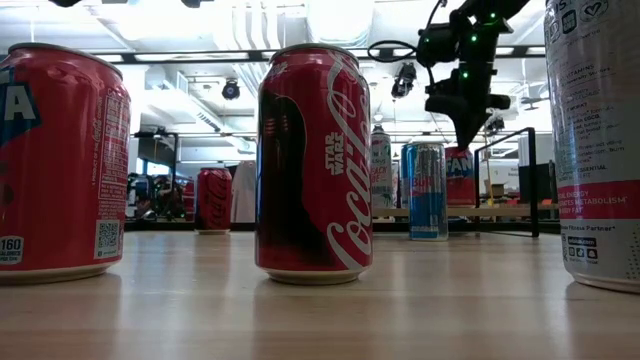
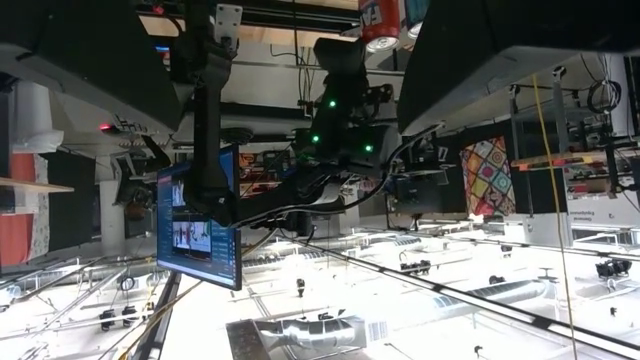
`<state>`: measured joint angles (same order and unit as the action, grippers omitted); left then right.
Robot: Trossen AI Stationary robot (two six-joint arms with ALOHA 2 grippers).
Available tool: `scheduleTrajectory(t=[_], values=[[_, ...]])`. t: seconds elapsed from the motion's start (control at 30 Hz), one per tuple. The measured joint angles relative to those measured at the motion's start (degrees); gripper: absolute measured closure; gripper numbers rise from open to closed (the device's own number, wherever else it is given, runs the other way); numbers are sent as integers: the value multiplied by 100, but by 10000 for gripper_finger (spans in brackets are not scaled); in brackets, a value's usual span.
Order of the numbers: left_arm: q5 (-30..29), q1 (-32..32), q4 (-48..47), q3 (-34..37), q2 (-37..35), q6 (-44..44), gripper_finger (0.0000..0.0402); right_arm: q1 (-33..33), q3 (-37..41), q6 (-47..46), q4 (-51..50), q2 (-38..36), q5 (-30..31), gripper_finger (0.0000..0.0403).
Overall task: Place canned beverage on shelf
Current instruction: Put the red soda can on the shelf
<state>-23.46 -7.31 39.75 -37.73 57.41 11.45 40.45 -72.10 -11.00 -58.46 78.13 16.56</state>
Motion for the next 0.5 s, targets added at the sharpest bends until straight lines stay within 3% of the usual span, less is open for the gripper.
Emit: scheduleTrajectory(t=[0.5], values=[[0, 0, -1, 2, 0, 4, 43, 0, -219, 54, -559, -11, -308, 394]])
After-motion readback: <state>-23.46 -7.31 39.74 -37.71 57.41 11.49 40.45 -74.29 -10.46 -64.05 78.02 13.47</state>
